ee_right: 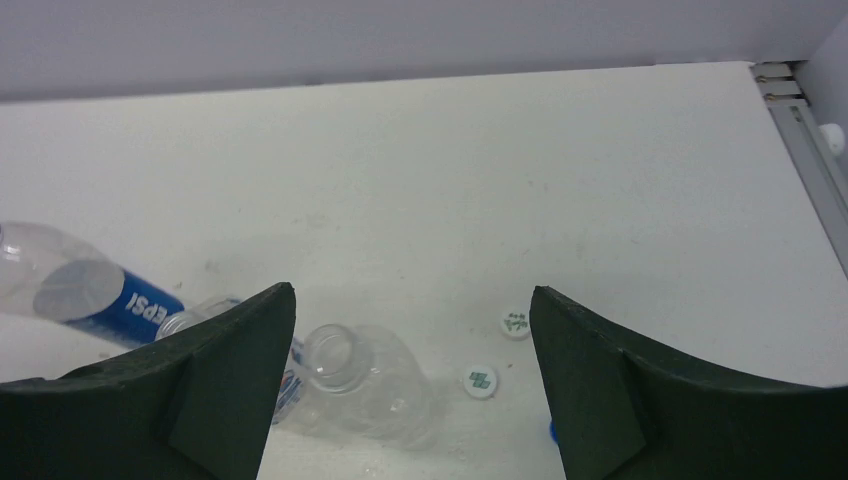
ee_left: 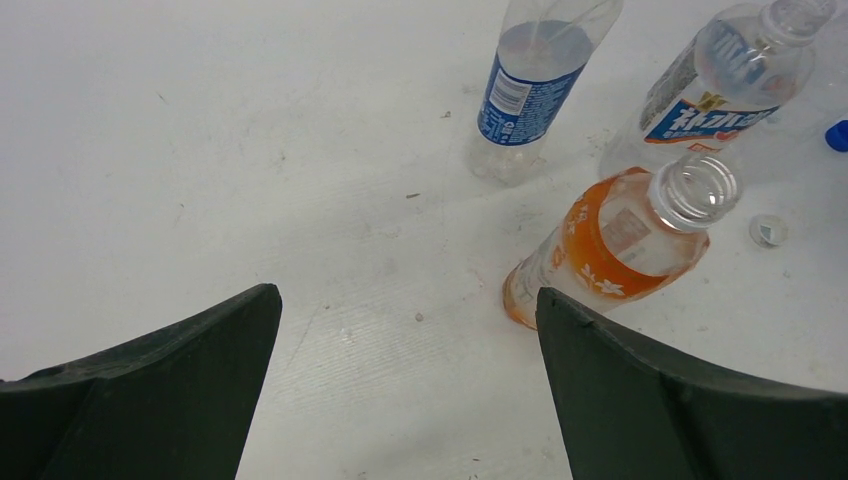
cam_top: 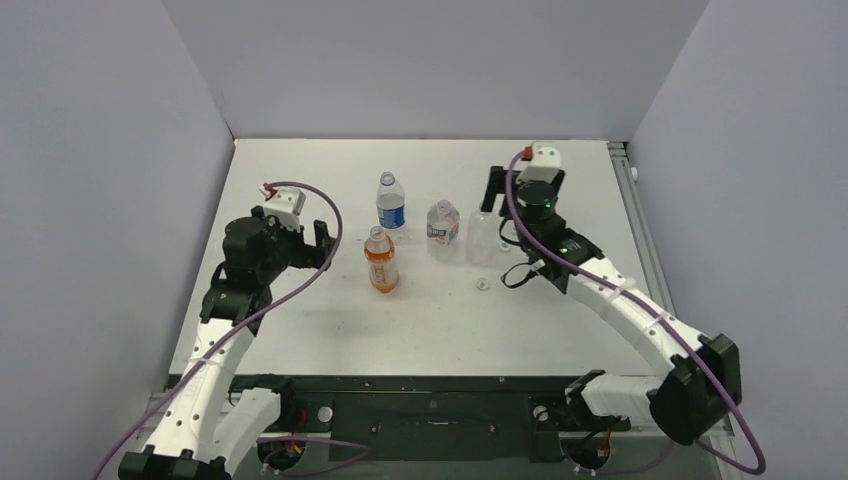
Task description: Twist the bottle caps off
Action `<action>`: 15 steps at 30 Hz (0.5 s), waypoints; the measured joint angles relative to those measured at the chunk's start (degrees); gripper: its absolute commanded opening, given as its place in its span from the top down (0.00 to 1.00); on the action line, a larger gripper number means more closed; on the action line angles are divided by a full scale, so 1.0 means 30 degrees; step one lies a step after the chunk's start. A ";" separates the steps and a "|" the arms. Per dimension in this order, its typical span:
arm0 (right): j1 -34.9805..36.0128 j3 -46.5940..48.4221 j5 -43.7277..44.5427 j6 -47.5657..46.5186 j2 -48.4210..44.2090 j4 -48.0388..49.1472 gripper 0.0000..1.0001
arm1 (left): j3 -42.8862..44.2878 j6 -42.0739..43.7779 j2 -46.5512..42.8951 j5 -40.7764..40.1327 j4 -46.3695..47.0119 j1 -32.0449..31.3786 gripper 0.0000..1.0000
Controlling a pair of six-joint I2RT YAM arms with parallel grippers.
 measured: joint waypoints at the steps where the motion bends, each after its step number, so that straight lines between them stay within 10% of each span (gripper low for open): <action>1: -0.0437 -0.0291 -0.0073 0.0255 -0.0663 0.0036 0.18 | -0.0138 0.0022 0.0270 -0.0138 0.0240 0.0000 0.03; 15: -0.9311 -0.9908 0.5085 0.3322 -0.5406 0.4473 0.15 | -0.1821 0.0969 0.6207 -0.1574 0.4583 0.1348 0.03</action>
